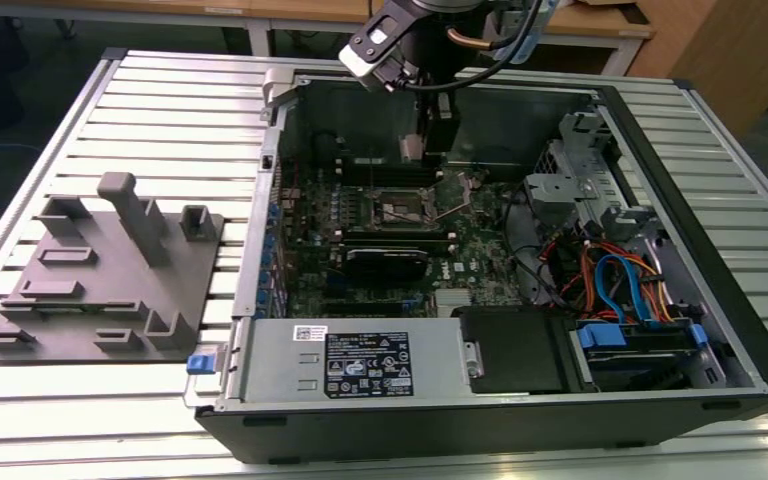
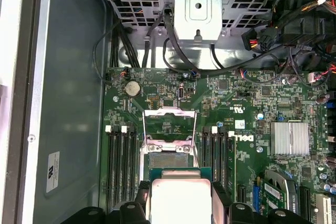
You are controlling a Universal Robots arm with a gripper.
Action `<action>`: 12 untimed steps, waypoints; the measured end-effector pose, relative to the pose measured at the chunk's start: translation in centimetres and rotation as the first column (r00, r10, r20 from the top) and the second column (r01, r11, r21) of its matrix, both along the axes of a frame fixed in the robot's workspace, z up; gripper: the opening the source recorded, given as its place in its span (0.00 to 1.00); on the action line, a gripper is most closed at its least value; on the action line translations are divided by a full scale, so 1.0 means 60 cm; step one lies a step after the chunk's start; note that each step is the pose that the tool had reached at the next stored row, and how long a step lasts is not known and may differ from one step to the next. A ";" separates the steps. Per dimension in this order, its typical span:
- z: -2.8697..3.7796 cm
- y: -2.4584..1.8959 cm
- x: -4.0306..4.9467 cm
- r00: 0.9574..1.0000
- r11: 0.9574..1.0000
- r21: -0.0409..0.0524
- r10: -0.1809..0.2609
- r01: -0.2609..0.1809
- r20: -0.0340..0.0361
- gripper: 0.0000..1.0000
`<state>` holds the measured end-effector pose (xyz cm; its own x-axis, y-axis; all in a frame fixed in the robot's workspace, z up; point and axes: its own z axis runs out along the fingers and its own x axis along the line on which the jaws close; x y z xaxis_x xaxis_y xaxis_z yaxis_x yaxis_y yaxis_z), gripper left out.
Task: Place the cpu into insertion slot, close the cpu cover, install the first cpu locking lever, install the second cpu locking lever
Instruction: 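Place the cpu into insertion slot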
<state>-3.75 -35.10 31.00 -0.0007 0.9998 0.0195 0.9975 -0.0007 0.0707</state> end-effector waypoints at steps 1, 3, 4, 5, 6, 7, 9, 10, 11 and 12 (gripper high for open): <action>0.000 0.0000 0.000 1.000 1.000 0.000 0.000 0.000 0.000 0.54; 0.000 0.0000 0.000 1.000 1.000 0.000 0.000 0.000 0.000 0.54; -0.001 0.0000 0.000 1.000 1.000 0.000 0.000 0.000 0.000 0.54; -0.001 0.0001 0.000 1.000 1.000 0.000 0.000 0.000 0.000 0.54; -0.003 0.0000 0.000 1.000 1.000 0.000 0.000 0.000 0.000 0.54; -0.005 0.0000 0.000 1.000 1.000 0.000 0.000 0.000 0.000 0.54; -0.011 0.0000 0.000 1.000 1.000 0.000 0.000 0.000 0.000 0.54; -0.014 0.0000 0.000 1.000 1.000 0.000 0.000 0.000 0.000 0.54; -0.017 0.0000 0.000 1.000 1.000 0.000 0.000 0.000 0.000 0.54; -0.020 0.0000 0.001 1.000 1.000 0.000 0.000 0.000 0.000 0.54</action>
